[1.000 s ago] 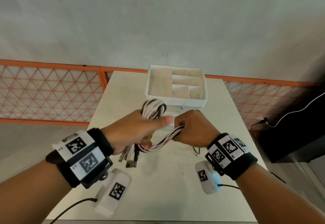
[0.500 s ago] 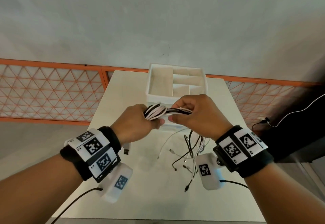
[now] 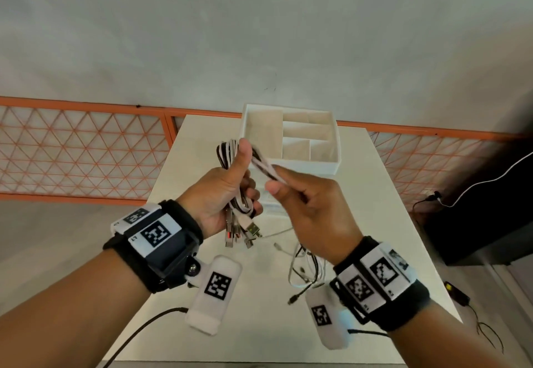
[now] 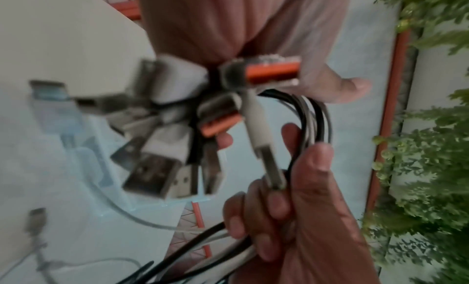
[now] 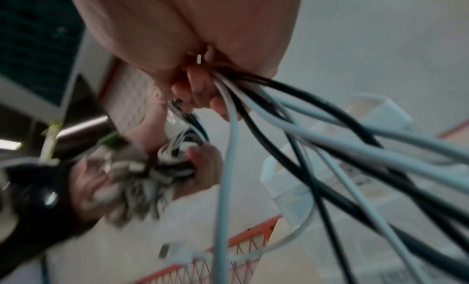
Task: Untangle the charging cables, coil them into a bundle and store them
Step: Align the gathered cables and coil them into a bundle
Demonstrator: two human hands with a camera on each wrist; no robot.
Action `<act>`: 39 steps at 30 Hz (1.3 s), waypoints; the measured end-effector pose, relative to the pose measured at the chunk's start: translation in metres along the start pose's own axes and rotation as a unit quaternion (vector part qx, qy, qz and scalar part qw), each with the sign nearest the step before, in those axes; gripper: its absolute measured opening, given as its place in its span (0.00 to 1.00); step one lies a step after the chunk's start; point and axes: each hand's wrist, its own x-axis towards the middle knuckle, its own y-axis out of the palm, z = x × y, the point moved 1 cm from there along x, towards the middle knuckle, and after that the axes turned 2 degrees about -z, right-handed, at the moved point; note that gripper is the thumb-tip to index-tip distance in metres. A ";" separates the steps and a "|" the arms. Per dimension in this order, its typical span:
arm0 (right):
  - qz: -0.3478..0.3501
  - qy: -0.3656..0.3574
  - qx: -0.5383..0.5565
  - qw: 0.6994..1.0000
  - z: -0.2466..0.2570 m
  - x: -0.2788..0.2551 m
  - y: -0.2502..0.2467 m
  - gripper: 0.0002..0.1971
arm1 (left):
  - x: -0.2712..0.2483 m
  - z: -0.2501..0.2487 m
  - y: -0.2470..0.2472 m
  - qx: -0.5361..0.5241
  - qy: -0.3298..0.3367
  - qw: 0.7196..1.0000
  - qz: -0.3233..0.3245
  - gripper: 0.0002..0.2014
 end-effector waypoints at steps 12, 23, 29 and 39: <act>0.032 -0.079 -0.148 0.985 -0.026 -0.020 0.029 0.14 | -0.012 0.011 0.006 0.022 0.039 0.998 -0.035 0.12; 0.054 -0.047 -0.067 0.995 -0.016 -0.019 0.028 0.19 | -0.012 0.005 0.008 -0.026 0.100 0.994 -0.032 0.08; 0.071 0.150 -0.027 0.986 -0.039 -0.027 0.001 0.09 | -0.027 -0.020 -0.007 -0.085 0.133 0.979 0.129 0.12; 0.138 0.151 -0.324 0.923 -0.040 0.011 -0.017 0.18 | -0.039 0.019 0.014 0.488 0.016 0.865 0.113 0.13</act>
